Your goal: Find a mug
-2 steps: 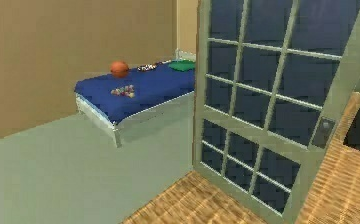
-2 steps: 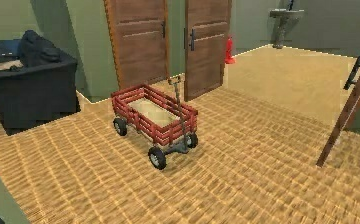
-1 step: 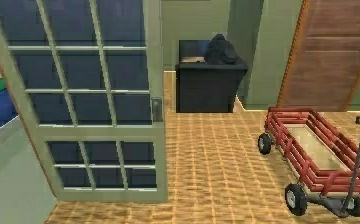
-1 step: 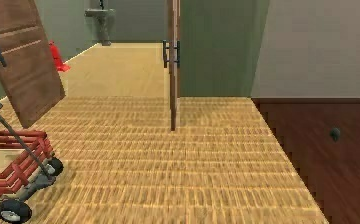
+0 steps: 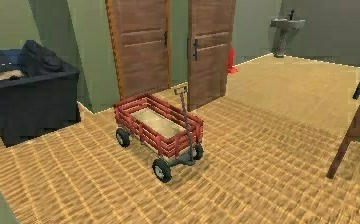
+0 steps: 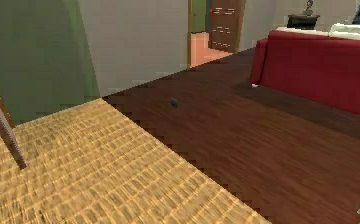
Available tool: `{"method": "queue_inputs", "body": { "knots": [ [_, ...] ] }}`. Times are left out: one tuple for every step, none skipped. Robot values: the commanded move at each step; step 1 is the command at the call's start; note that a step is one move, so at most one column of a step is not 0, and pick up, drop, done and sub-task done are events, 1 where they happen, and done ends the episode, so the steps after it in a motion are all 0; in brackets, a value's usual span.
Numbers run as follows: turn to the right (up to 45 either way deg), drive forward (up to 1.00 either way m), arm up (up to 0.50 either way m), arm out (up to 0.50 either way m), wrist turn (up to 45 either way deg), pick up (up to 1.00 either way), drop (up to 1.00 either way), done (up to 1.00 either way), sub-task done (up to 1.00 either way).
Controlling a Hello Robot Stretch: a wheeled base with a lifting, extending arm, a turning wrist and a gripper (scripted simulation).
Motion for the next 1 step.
{"method": "queue_inputs", "body": {
  "knots": [
    [0.0,0.1,0.0,0.0,0.0,0.0,0.0,0.0,0.0]
  ]
}}
